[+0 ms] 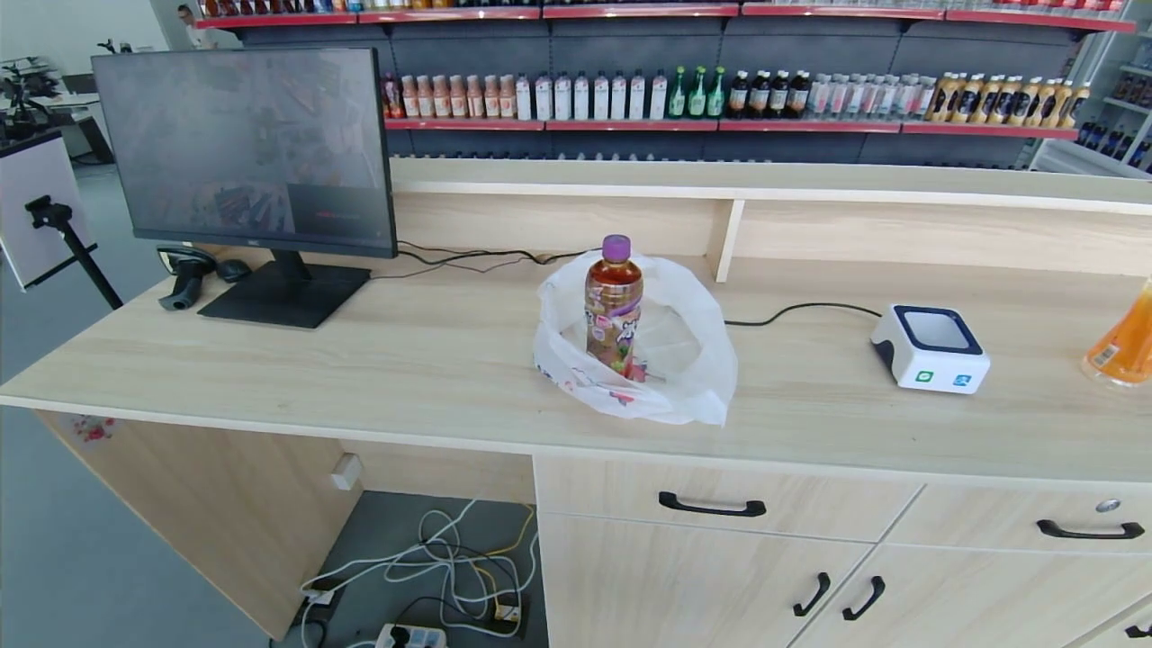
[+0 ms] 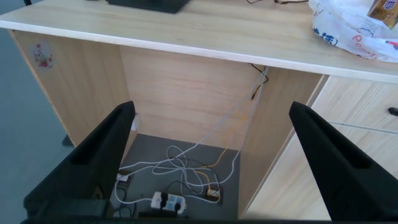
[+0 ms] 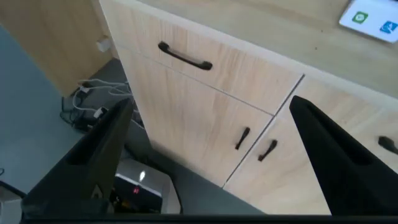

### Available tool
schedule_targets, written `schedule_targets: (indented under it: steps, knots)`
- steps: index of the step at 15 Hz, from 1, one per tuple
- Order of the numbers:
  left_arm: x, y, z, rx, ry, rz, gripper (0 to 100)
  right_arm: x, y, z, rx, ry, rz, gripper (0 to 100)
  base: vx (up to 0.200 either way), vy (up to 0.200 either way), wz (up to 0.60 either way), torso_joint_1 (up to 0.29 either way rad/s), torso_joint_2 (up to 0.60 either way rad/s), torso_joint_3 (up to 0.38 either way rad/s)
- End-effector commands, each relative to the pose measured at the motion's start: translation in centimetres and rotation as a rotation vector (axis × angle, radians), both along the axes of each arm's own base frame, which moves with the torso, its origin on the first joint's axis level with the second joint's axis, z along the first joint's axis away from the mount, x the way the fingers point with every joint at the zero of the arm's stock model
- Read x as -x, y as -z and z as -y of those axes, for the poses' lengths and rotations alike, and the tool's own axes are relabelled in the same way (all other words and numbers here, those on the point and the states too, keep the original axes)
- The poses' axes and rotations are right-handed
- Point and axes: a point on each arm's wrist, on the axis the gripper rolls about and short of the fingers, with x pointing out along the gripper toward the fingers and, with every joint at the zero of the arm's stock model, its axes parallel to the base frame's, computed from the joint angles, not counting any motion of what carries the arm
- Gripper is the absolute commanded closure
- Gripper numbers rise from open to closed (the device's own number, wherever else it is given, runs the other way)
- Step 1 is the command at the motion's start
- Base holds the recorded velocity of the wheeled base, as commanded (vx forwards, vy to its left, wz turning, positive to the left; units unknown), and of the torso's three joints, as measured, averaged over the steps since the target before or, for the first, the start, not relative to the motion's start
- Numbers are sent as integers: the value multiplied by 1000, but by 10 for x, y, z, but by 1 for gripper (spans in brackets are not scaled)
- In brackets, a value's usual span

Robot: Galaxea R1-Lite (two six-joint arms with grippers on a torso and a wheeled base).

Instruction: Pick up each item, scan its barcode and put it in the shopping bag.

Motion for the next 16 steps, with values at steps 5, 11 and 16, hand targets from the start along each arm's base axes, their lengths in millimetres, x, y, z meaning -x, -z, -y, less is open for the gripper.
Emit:
schedule_targets:
  steps: [5,11,16]
  knots:
    - [0,0,0,0,-1,0,0,37,3,0,26,357,201,0,0,0,0,0,0,0]
    - [0,0,0,-1,-1,0,0,30,3,-1,-6,310,368,0,0,0,0,0,0,0]
    - [0,0,0,-1,-1,-2,0,29,7,-1,-9,304,355,0,0,0,0,0,0,0]
